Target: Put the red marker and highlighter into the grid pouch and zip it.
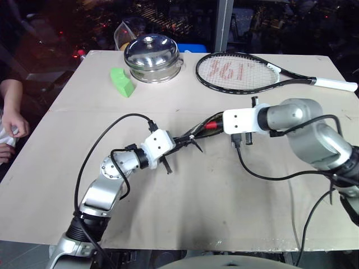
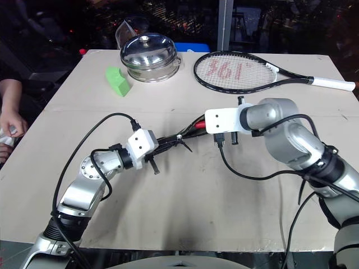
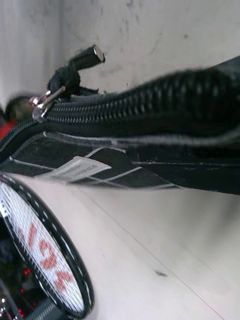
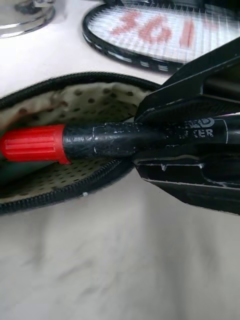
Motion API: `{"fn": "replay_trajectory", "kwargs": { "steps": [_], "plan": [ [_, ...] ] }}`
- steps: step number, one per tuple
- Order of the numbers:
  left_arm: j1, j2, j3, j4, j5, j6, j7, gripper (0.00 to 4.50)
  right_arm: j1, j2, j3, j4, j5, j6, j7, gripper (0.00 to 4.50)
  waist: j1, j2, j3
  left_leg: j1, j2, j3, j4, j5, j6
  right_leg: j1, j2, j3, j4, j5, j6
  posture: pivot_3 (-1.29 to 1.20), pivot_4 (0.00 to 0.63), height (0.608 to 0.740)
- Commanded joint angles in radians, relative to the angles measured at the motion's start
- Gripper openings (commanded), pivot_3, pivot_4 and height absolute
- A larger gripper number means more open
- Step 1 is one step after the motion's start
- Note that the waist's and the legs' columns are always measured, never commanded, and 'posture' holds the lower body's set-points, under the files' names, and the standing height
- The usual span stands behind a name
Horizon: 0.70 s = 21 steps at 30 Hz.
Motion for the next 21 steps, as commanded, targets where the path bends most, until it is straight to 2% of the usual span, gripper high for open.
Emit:
{"fn": "replay_trajectory", "kwargs": {
  "steps": [1,4,8,11,17,19,21],
  "plan": [
    [-0.014,-0.01,-0.011,-0.014,0.027,-0.049,0.011,0.0,-0.095,0.106,0.102,0.095,-0.093,-0.117,0.019,0.13,-0.007,0.0,0.0,0.0,0.0,0.0,0.0,0.0,0.0,0.0,0.0,0.0,0.0,0.0,0.0,0.0,0.15,0.74],
    [-0.01,-0.031,-0.018,-0.004,0.041,-0.049,0.029,0.0,-0.154,0.224,0.139,0.214,-0.101,-0.163,0.038,0.13,-0.01,0.0,0.0,0.001,0.001,0.001,0.0,0.0,0.0,0.0,0.002,-0.001,0.001,0.0,0.0,0.0,0.15,0.74],
    [0.013,-0.056,-0.001,-0.007,0.031,-0.042,0.05,0.0,-0.188,0.25,0.107,0.315,-0.094,-0.264,0.052,1.99,0.004,0.0,0.0,-0.001,0.002,0.0,0.001,0.001,-0.001,0.0,0.004,-0.003,0.001,0.0,0.0,0.0,0.15,0.74],
    [0.022,-0.061,0.011,-0.008,0.017,-0.03,0.051,0.0,-0.177,0.243,0.023,0.298,-0.044,-0.222,0.072,3.43,0.002,0.0,0.0,-0.003,0.001,-0.001,0.003,0.001,-0.001,0.0,0.001,-0.004,0.0,0.0,0.001,0.0,0.15,0.74],
    [0.001,-0.055,0.047,-0.002,-0.022,0.019,0.055,0.0,-0.035,0.193,-0.455,-0.056,0.429,0.506,0.255,3.43,0.008,0.0,0.0,-0.006,0.001,-0.006,0.003,0.0,0.0,0.0,-0.002,-0.006,0.0,0.001,0.0,0.0,0.15,0.74],
    [-0.007,-0.05,0.05,0.001,-0.029,0.026,0.05,0.0,0.022,0.188,-0.565,-0.173,0.544,0.701,0.252,3.43,0.004,0.0,0.0,-0.006,0.001,-0.008,0.003,-0.001,0.001,0.001,-0.003,-0.007,0.0,0.001,0.0,0.0,0.15,0.74],
    [-0.021,-0.048,0.052,0.005,-0.035,0.034,0.042,0.0,0.081,0.199,-0.617,-0.278,0.619,0.83,0.214,3.43,-0.002,0.0,0.0,-0.005,0.001,-0.009,0.003,-0.001,0.002,0.001,-0.003,-0.007,0.001,0.001,0.0,0.0,0.15,0.74]
  ]
}}
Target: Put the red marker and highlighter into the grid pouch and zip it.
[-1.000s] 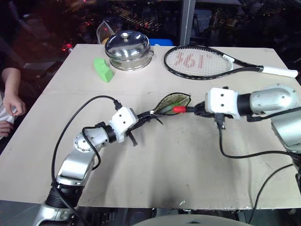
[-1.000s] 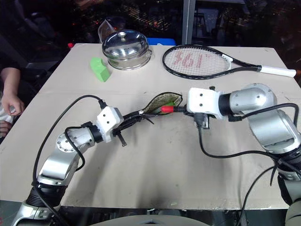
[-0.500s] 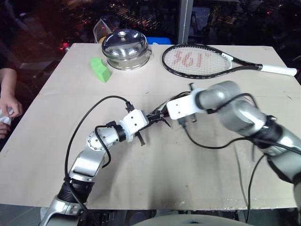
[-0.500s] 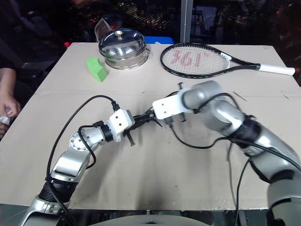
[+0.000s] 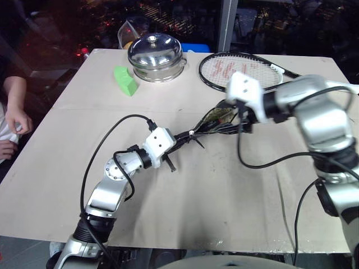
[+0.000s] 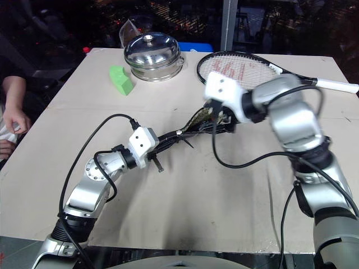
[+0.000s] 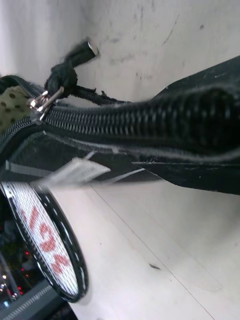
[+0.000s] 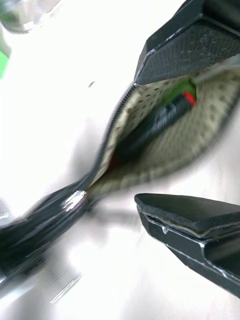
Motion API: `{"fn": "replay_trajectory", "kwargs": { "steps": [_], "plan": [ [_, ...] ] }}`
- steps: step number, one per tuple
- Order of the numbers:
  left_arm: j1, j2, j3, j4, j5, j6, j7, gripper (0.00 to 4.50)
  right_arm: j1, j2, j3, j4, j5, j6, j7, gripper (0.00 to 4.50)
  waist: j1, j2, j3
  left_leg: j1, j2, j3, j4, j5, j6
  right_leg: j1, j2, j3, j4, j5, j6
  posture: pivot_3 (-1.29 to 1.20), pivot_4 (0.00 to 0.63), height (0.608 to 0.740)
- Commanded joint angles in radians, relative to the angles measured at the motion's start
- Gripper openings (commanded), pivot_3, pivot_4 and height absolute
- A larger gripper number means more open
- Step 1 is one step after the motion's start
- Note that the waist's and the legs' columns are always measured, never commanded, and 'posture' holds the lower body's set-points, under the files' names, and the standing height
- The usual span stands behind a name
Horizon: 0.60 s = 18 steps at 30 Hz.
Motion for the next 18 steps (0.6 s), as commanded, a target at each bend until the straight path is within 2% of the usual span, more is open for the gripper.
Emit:
{"fn": "replay_trajectory", "kwargs": {
  "steps": [1,4,7,9,15,18],
  "plan": [
    [-0.028,0.011,0.025,-0.005,-0.024,0.016,-0.011,0.0,0.084,0.026,-0.101,-0.201,0.16,0.26,-0.057,3.43,-0.005,0.0,0.0,0.001,0.0,0.0,-0.001,0.0,0.0,0.0,0.0,0.0,0.0,0.0,0.0,0.0,0.15,0.74],
    [-0.045,0.012,0.027,-0.004,-0.03,0.025,-0.022,0.0,0.198,0.09,-0.068,-0.282,0.17,0.306,-0.209,3.43,-0.006,0.0,0.0,0.002,0.0,-0.001,-0.001,0.001,-0.001,0.0,0.001,0.001,0.001,0.0,0.0,0.0,0.15,0.74],
    [-0.051,0.017,0.023,-0.013,-0.034,0.033,-0.035,0.0,0.285,0.216,-0.018,-0.267,0.142,0.27,-0.386,3.43,-0.005,-0.001,-0.001,0.001,0.0,-0.001,-0.001,0.001,-0.001,0.001,0.002,0.001,0.0,0.0,0.0,0.0,0.15,0.74],
    [-0.051,0.022,0.021,-0.019,-0.033,0.036,-0.043,0.0,0.299,0.288,-0.001,-0.222,0.125,0.236,-0.484,3.43,-0.005,0.0,0.0,0.0,0.0,-0.001,0.0,0.001,-0.001,0.0,0.002,0.001,0.001,0.0,0.0,0.0,0.15,0.74],
    [-0.045,0.036,0.009,-0.038,-0.02,0.043,-0.055,0.0,0.244,0.443,0.021,-0.104,0.155,0.161,-0.638,3.43,-0.002,0.0,0.0,-0.001,-0.003,-0.001,0.0,0.001,-0.002,0.0,0.004,0.001,0.0,0.0,0.001,0.0,0.15,0.74],
    [-0.042,0.038,-0.004,-0.049,-0.013,0.042,-0.06,0.0,0.218,0.497,0.025,-0.035,0.187,0.119,-0.661,2.6,-0.002,0.0,0.0,-0.001,-0.004,-0.002,0.0,0.001,-0.002,0.0,0.005,0.001,0.0,0.0,0.0,0.0,0.15,0.74]
  ]
}}
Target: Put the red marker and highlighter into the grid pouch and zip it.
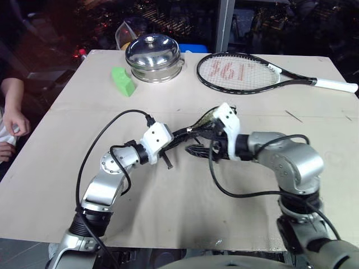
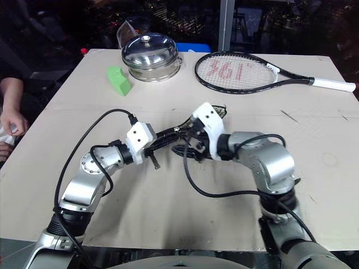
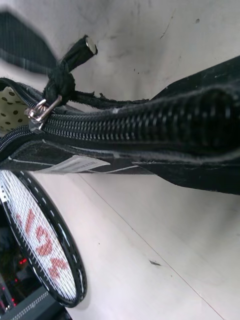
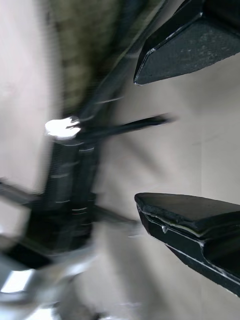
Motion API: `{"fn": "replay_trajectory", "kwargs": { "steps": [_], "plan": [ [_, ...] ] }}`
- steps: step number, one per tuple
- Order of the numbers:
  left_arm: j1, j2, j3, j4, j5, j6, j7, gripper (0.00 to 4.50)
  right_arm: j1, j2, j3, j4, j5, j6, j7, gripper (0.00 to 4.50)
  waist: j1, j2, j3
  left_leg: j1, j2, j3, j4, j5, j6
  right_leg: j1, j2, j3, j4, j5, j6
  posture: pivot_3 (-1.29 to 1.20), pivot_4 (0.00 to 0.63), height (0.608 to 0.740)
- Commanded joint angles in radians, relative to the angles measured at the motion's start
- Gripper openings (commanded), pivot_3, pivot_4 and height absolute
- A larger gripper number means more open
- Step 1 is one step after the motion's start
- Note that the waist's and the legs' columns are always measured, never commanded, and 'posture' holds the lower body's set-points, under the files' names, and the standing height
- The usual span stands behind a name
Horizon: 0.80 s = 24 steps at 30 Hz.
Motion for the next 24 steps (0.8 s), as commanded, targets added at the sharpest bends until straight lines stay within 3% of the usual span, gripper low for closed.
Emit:
{"fn": "replay_trajectory", "kwargs": {
  "steps": [1,3,6,12,19,24],
  "plan": [
    [-0.003,0.011,-0.012,-0.051,0.005,-0.008,-0.009,0.0,-0.032,0.044,-0.009,0.051,0.051,-0.064,-0.027,2.17,0.002,0.0,0.0,0.0,0.0,0.0,0.0,0.0,0.0,0.0,0.0,0.0,0.0,0.0,0.0,0.0,0.15,0.74],
    [-0.012,0.011,-0.015,-0.045,0.008,-0.01,-0.01,0.0,-0.043,0.063,-0.013,0.081,0.066,-0.077,-0.045,1.15,0.002,0.0,0.0,-0.001,0.0,-0.001,0.0,0.0,0.0,0.0,-0.001,-0.001,0.0,0.0,0.0,0.0,0.15,0.74],
    [-0.017,0.016,-0.014,-0.032,0.012,-0.021,-0.011,0.0,-0.05,0.072,-0.029,0.085,0.086,-0.072,-0.075,0.01,0.002,0.0,0.0,-0.001,0.0,-0.001,0.0,0.0,0.0,0.0,-0.001,-0.001,0.0,0.0,0.0,0.0,0.15,0.74],
    [0.02,0.035,0.0,-0.022,0.017,-0.054,-0.019,0.0,-0.026,0.003,-0.133,0.022,0.133,0.003,-0.128,0.01,0.002,0.0,0.0,-0.001,0.0,-0.001,0.0,0.0,0.0,0.0,-0.002,-0.001,0.0,0.0,0.0,0.0,0.15,0.74],
    [0.016,0.094,0.017,0.087,0.059,-0.187,-0.04,0.0,0.03,-0.407,-0.37,0.2,0.091,-0.056,-0.127,0.01,0.003,0.0,0.0,-0.001,-0.003,-0.002,0.0,0.0,0.001,0.001,-0.004,-0.004,-0.002,0.0,0.0,0.0,0.15,0.74],
    [-0.036,0.099,-0.009,0.16,0.087,-0.273,-0.035,0.0,0.058,-0.532,-0.329,0.252,0.094,-0.158,-0.111,0.01,-0.005,0.001,0.0,0.001,-0.001,-0.002,-0.002,0.0,0.001,0.001,-0.002,0.0,-0.001,0.0,0.0,0.0,0.15,0.74]
  ]
}}
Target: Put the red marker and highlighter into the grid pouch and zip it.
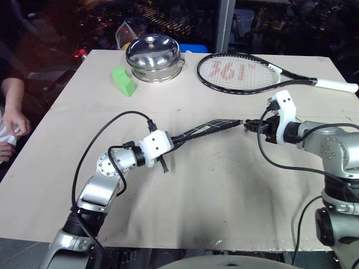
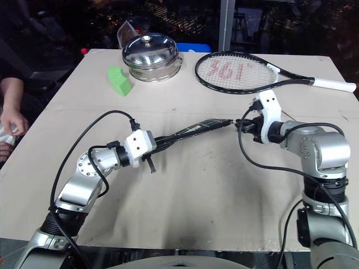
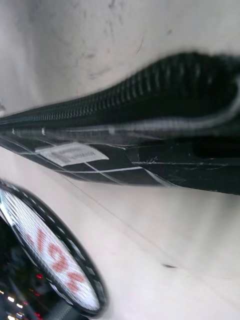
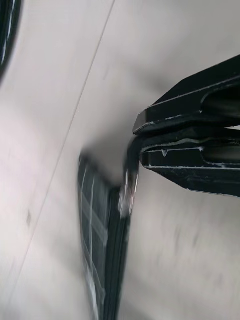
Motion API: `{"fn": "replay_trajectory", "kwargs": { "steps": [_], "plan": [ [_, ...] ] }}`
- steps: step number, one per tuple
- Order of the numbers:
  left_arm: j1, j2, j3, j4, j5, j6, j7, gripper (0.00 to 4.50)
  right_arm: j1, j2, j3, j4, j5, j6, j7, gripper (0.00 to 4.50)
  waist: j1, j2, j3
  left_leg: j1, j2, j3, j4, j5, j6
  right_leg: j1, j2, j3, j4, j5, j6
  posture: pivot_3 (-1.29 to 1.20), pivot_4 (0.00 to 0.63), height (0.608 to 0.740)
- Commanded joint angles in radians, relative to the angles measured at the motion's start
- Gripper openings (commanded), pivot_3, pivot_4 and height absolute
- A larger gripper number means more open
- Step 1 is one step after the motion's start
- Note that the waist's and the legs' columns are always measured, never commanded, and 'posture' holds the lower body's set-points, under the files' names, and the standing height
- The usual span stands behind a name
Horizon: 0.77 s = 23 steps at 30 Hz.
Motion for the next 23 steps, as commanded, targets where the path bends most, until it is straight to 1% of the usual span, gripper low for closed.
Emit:
{"fn": "replay_trajectory", "kwargs": {
  "steps": [1,2,3,4,5,6,7,8,9,10,11,13,14,15,17,19,20,23],
  "plan": [
    [-0.026,0.023,0.033,0.081,0.055,-0.07,0.027,0.0,0.028,-0.1,-0.027,-0.003,-0.046,-0.101,-0.008,0.01,0.002,0.0,0.0,0.0,0.0,0.0,-0.001,0.0,0.0,0.0,0.0,0.0,0.0,0.0,0.0,0.0,0.15,0.74],
    [-0.053,0.022,0.017,0.122,0.096,-0.117,0.05,0.0,0.059,-0.098,0.001,-0.044,-0.048,-0.185,0.015,0.01,0.001,0.0,0.0,0.0,0.0,0.0,-0.001,0.0,0.0,0.0,0.001,0.0,0.0,0.0,0.0,0.0,0.15,0.74],
    [-0.07,0.021,0.013,0.14,0.061,-0.136,0.007,0.0,0.113,-0.115,0.032,-0.08,-0.068,-0.301,0.06,0.01,0.004,0.0,0.0,0.0,0.0,0.0,-0.001,0.0,0.0,0.0,0.001,0.0,0.0,0.0,0.0,0.0,0.15,0.74],
    [-0.078,0.024,0.01,0.148,0.012,-0.128,-0.05,0.0,0.167,-0.136,0.056,-0.11,-0.079,-0.382,0.106,0.01,0.016,0.0,0.0,-0.001,0.0,0.0,-0.001,0.0,0.0,-0.001,0.0,0.0,0.0,0.0,0.0,0.0,0.15,0.74],
    [-0.083,0.026,0.008,0.156,-0.028,-0.123,-0.094,0.62,0.206,-0.153,0.073,-0.123,-0.085,-0.442,0.135,0.58,0.019,0.0,0.0,-0.002,-0.001,-0.001,-0.001,0.0,0.0,-0.001,0.001,-0.002,-0.001,0.0,0.001,0.0,0.15,0.74],
    [-0.076,0.034,0.022,0.152,-0.073,-0.09,-0.129,0.88,0.27,-0.169,0.066,-0.155,-0.077,-0.503,0.173,0.87,0.019,0.0,0.0,-0.002,-0.001,-0.002,-0.001,0.0,0.0,0.0,0.001,-0.003,-0.001,-0.003,0.005,0.0,0.15,0.74],
    [-0.071,0.04,0.032,0.152,-0.095,-0.069,-0.144,1.28,0.312,-0.177,0.058,-0.175,-0.069,-0.546,0.195,1.3,0.019,0.0,0.0,-0.002,-0.001,-0.001,-0.001,0.0,0.0,0.0,-0.001,-0.002,-0.001,-0.003,0.006,0.0,0.15,0.74],
    [-0.036,0.053,0.073,0.115,-0.178,0.014,-0.164,1.76,0.392,-0.179,0.015,-0.212,-0.047,-0.599,0.223,1.76,0.018,0.0,0.0,-0.003,-0.002,-0.001,-0.001,0.0,0.001,0.0,-0.002,-0.002,-0.001,-0.003,0.006,0.0,0.15,0.74],
    [-0.011,0.061,0.103,0.086,-0.237,0.076,-0.179,2.28,0.448,-0.18,-0.016,-0.236,-0.032,-0.637,0.241,2.31,0.017,0.0,0.0,-0.003,-0.003,0.0,0.001,-0.001,0.002,0.0,-0.003,-0.002,-0.001,-0.003,0.006,0.0,0.15,0.74],
    [0.026,0.072,0.153,0.039,-0.325,0.175,-0.177,2.61,0.518,-0.177,-0.065,-0.261,-0.01,-0.669,0.263,2.63,0.012,-0.001,0.001,-0.003,-0.003,0.0,0.001,-0.002,0.002,0.0,-0.003,-0.001,-0.001,-0.003,0.007,0.0,0.15,0.74],
    [0.102,0.106,0.209,-0.024,-0.407,0.261,-0.195,3.07,0.607,-0.163,-0.146,-0.289,0.021,-0.708,0.289,3.1,0.011,-0.001,0.001,-0.002,-0.003,0.0,0.001,-0.002,0.003,0.001,-0.004,0.0,-0.001,-0.004,0.008,0.0,0.15,0.74],
    [0.255,0.159,0.323,-0.123,-0.529,0.384,-0.214,3.68,0.763,-0.14,-0.294,-0.338,0.078,-0.761,0.346,3.73,0.007,-0.002,0.002,-0.002,-0.003,0.0,0.001,-0.002,0.003,0.001,-0.005,0.0,-0.001,-0.006,0.01,0.0,0.15,0.74],
    [0.336,0.179,0.382,-0.167,-0.562,0.424,-0.218,4.33,0.841,-0.125,-0.368,-0.359,0.09,-0.805,0.376,4.32,0.006,-0.002,0.001,-0.001,0.0,-0.001,0.0,-0.002,0.002,0.002,-0.007,0.0,-0.002,-0.006,0.01,0.0,0.15,0.74],
    [0.403,0.192,0.431,-0.202,-0.58,0.447,-0.213,4.43,0.907,-0.112,-0.426,-0.375,0.088,-0.861,0.402,4.34,0.008,-0.002,0.002,0.004,0.0,-0.001,-0.001,-0.001,0.0,0.007,-0.007,0.0,-0.002,-0.007,0.011,0.0,0.15,0.74],
    [0.504,0.209,0.501,-0.254,-0.595,0.467,-0.215,4.43,1.002,-0.098,-0.508,-0.394,0.094,-0.929,0.439,4.34,0.011,-0.001,0.003,0.01,0.0,-0.001,-0.003,-0.003,0.002,0.011,-0.007,-0.001,-0.003,-0.009,0.011,0.0,0.15,0.74],
    [0.587,0.212,0.553,-0.295,-0.583,0.458,-0.227,4.43,1.074,-0.089,-0.575,-0.407,0.13,-0.937,0.463,4.34,0.013,-0.001,0.004,0.014,0.0,-0.001,-0.003,-0.003,0.001,0.015,-0.007,-0.002,-0.004,-0.01,0.009,0.0,0.15,0.74],
    [0.617,0.211,0.571,-0.311,-0.581,0.457,-0.23,4.43,1.104,-0.088,-0.595,-0.408,0.136,-0.949,0.471,4.34,0.013,0.0,0.003,0.017,0.0,-0.003,-0.003,-0.005,-0.003,0.017,-0.009,-0.003,-0.005,-0.01,0.005,0.0,0.15,0.74],
    [0.627,0.193,0.592,-0.329,-0.601,0.469,-0.207,4.43,1.163,-0.072,-0.618,-0.4,0.117,-1.006,0.474,4.34,0.014,0.0,0.003,0.017,-0.001,-0.005,-0.003,-0.006,-0.003,0.018,-0.012,-0.005,-0.006,-0.01,0.005,0.0,0.15,0.74]
  ]
}}
